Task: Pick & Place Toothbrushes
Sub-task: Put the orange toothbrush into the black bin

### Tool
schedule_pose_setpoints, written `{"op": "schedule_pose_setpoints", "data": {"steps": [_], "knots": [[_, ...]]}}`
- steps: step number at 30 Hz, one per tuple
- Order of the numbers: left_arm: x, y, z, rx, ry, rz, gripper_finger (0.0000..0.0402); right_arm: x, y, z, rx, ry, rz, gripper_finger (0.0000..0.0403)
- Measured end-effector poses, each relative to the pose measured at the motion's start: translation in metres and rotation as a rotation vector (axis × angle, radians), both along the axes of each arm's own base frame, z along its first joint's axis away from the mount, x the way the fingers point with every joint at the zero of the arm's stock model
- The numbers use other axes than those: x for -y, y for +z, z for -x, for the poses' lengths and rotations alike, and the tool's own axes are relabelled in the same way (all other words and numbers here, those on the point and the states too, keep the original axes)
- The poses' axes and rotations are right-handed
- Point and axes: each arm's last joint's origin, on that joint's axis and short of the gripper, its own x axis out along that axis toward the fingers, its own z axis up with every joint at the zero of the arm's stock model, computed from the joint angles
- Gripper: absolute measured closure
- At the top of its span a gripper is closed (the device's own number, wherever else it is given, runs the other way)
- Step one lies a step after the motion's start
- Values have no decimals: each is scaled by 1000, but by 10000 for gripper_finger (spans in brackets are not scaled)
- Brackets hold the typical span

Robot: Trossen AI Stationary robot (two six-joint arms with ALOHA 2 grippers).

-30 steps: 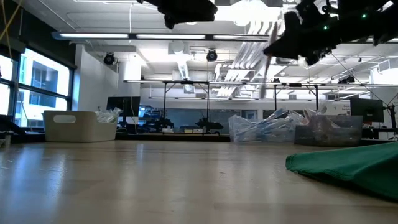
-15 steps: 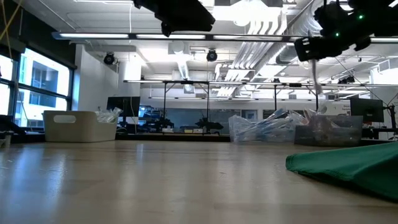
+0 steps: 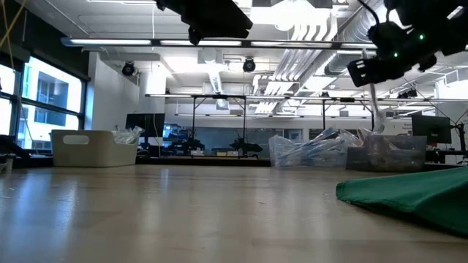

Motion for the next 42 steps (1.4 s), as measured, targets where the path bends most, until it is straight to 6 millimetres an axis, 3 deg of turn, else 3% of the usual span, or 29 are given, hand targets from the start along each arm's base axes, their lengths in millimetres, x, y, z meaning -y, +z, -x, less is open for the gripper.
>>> {"op": "schedule_pose_setpoints", "data": {"steps": [11,18,21,32,37,42], "knots": [[0,0,0,1,2,4,271,29,-31,23,114,-24,-310,382],[0,0,0,2,2,5,271,41,-39,35,162,-69,-432,382],[0,0,0,2,2,5,271,44,-39,38,184,-91,-439,368],[0,0,0,2,2,5,271,48,-31,36,164,-111,-335,232],[0,0,0,3,2,7,271,53,-18,30,202,-39,-238,220],[0,0,0,0,10,28,271,45,-8,21,257,175,-236,243]]}}
